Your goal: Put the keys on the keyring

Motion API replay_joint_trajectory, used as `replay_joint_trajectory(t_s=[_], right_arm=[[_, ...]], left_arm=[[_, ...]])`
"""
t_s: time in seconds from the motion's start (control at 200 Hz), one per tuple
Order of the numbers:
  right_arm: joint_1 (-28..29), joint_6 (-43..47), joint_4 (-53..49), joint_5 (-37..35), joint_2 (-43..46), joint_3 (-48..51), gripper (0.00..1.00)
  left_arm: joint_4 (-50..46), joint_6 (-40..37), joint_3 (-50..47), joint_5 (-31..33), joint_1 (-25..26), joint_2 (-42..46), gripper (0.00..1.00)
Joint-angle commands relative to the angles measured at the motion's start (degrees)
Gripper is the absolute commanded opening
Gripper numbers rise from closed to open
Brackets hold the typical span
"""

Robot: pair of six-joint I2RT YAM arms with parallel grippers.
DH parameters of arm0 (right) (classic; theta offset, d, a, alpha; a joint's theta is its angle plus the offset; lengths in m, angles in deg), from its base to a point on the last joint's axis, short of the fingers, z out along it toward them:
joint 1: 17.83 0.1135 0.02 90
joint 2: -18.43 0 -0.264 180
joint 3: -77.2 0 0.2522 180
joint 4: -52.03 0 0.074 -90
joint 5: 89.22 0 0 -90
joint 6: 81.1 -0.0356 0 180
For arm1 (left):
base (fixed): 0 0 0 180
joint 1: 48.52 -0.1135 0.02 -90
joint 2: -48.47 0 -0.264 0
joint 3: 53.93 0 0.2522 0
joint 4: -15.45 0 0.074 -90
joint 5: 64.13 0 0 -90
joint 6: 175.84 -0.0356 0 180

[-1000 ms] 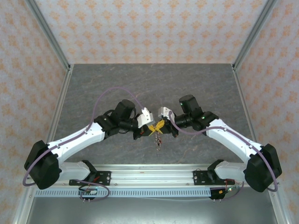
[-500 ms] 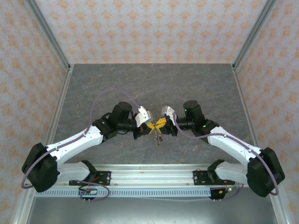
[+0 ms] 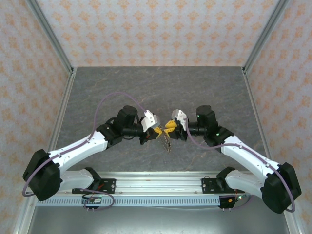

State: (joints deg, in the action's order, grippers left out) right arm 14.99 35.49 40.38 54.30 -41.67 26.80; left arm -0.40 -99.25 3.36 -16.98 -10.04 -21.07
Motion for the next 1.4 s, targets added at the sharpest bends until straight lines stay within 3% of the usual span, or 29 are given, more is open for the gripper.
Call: replay_joint_trajectory(t_s=[0.0, 0.39, 0.525, 0.756, 0.856, 1.011, 1.236, 1.391], right_arm=[[-0.12, 1.37, -0.54, 2.11, 0.86, -1.85, 0.28], [0.61, 1.11, 1.01, 4.48, -5.38, -2.16, 0.22], [0.59, 0.44, 2.90, 2.35, -4.20, -1.46, 0.21], [0.63, 5.69, -4.31, -6.05, 2.03, -2.61, 0.27], [0.62, 7.96, -9.29, -4.08, 2.36, -4.65, 0.36], [0.89, 10.93, -14.12, -0.08, 1.27, -7.44, 0.40], [2.01, 12.66, -14.18, -1.23, -0.91, -9.42, 0.40], [2.59, 9.51, -7.62, 1.22, -2.51, -8.79, 0.40]], left_arm=[[2.05, -0.57, 1.66, -0.92, -0.16, -0.07, 0.00], [3.20, 0.72, 2.32, -1.36, -0.11, -0.21, 0.00], [2.61, 0.60, 2.77, -1.19, -0.16, -0.28, 0.00], [-0.28, -1.00, 3.71, -0.59, -0.11, -0.69, 0.00], [-1.29, -1.61, 4.18, -0.30, -0.15, -1.05, 0.00], [-2.13, -1.79, 4.98, -0.48, -0.16, -1.36, 0.00], [-2.84, -1.84, 5.20, -0.57, -0.11, -1.12, 0.00], [-2.87, -1.64, 4.66, -0.39, -0.07, -0.61, 0.00]])
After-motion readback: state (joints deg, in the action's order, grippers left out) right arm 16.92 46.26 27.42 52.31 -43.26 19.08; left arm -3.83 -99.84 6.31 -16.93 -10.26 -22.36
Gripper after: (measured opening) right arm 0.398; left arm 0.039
